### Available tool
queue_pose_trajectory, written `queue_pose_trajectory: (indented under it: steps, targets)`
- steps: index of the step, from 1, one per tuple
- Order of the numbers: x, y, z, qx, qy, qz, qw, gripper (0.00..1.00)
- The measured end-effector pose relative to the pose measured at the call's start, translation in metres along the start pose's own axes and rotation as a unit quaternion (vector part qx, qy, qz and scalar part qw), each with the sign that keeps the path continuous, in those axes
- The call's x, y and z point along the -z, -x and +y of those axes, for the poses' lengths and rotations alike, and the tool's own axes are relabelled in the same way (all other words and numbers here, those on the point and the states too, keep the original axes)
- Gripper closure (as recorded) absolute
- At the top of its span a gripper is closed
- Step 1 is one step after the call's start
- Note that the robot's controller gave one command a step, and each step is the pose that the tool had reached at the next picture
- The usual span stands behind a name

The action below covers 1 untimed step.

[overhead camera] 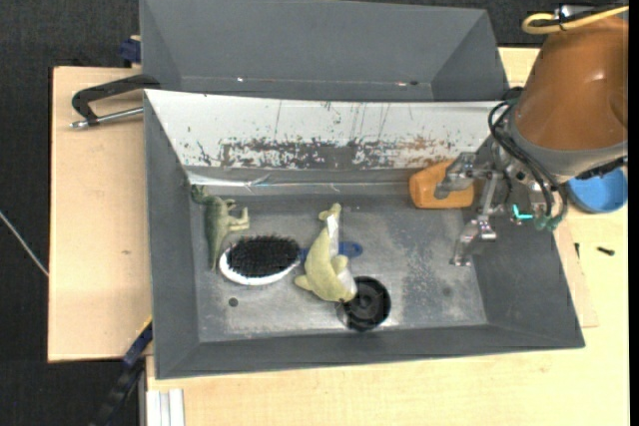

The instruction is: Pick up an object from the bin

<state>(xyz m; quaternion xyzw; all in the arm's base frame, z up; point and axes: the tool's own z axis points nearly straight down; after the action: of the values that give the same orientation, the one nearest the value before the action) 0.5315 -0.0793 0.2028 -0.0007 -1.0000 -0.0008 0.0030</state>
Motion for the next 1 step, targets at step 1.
queue_pose_trajectory:
  steps: [1]
  targets:
    - [-0.07,0.0204,0.056,-0.019,0.001,-0.0004,0.9998,0.0]
